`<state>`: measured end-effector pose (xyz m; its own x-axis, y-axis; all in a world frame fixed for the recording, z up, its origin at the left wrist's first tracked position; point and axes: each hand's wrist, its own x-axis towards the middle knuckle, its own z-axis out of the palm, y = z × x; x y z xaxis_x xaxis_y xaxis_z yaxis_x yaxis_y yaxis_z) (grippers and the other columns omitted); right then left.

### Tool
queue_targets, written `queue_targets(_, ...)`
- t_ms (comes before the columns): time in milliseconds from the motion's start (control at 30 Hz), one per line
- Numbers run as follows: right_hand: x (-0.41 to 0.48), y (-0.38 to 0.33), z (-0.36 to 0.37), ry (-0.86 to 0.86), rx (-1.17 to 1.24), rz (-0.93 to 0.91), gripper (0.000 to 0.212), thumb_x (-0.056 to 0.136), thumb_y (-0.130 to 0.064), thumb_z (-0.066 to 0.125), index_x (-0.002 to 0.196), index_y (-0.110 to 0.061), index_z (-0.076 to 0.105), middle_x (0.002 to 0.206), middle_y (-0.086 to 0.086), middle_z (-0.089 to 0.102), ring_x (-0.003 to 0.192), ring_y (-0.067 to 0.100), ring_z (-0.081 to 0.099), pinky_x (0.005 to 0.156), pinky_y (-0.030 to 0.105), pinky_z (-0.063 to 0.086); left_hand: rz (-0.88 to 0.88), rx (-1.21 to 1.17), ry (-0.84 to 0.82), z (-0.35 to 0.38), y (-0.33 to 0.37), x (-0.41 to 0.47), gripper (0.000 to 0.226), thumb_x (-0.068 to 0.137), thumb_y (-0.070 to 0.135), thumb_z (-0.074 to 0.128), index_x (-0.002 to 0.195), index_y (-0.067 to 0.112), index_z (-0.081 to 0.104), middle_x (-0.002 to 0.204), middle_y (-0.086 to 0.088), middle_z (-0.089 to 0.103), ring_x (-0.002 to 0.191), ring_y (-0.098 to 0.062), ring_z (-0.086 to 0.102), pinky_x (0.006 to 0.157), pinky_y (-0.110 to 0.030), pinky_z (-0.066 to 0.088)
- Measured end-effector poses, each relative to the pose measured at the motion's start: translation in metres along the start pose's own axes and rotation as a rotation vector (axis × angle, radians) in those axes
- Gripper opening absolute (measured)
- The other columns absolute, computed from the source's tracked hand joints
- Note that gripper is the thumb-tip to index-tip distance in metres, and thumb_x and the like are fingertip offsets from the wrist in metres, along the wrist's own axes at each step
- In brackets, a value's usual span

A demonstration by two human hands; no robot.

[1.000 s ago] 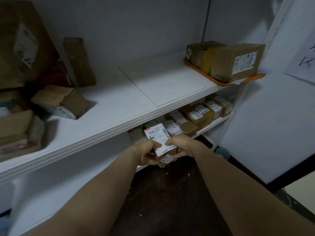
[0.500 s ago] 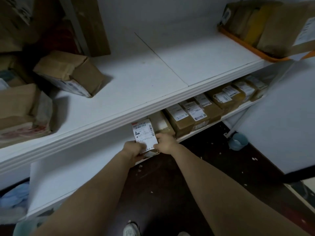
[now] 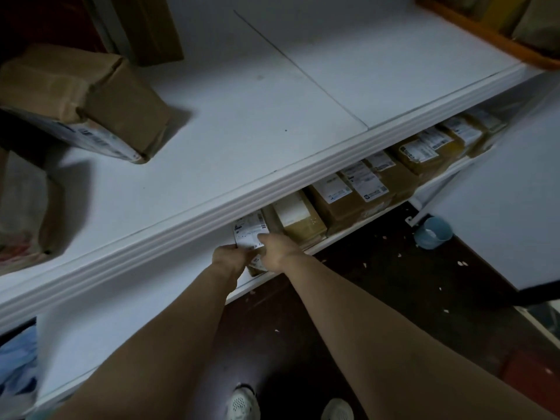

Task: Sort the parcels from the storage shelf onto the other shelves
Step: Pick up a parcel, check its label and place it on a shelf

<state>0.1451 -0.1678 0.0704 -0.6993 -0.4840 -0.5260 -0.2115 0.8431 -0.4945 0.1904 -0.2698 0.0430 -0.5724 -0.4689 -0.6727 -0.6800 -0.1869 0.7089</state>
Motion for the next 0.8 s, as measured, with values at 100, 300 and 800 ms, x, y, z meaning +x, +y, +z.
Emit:
queue_targets(100,0.010,0.001,0.006,-0.012,-0.110,-0.002,0.042,0.093,-0.014,0.055,0.134,-0.008,0.047,0.139,0.017,0.038,0.119,0.031,0.051,0.100,0.036,0.045,-0.005,0.060,-0.043,0.000,0.003,0.006,0.005,0.085,-0.001,0.066,0.089,-0.002,0.065,0.081,-0.013,0.063,0.066,-0.018,0.055,0.063,-0.025,0.045)
queue_targets(300,0.020,0.008,0.013,0.017,-0.249,-0.036,0.043,0.091,-0.008,0.056,0.132,-0.005,0.043,0.156,0.015,0.006,0.140,0.033,0.025,0.107,0.041,0.040,-0.067,0.240,-0.166,0.007,0.002,0.014,0.027,0.086,-0.016,0.041,0.093,0.003,0.059,0.086,-0.012,0.054,0.067,-0.015,0.043,0.062,-0.025,0.037)
queue_targets(800,-0.072,0.021,-0.075,0.000,-0.333,-0.008,0.012,0.092,-0.014,0.052,0.097,-0.009,0.062,0.094,0.008,0.058,0.101,0.027,0.056,0.079,0.033,0.047,-0.011,0.416,-0.267,0.058,0.048,-0.079,0.017,0.091,-0.005,0.048,0.083,0.006,0.059,0.090,-0.013,0.062,0.089,-0.024,0.062,0.079,-0.034,0.053)
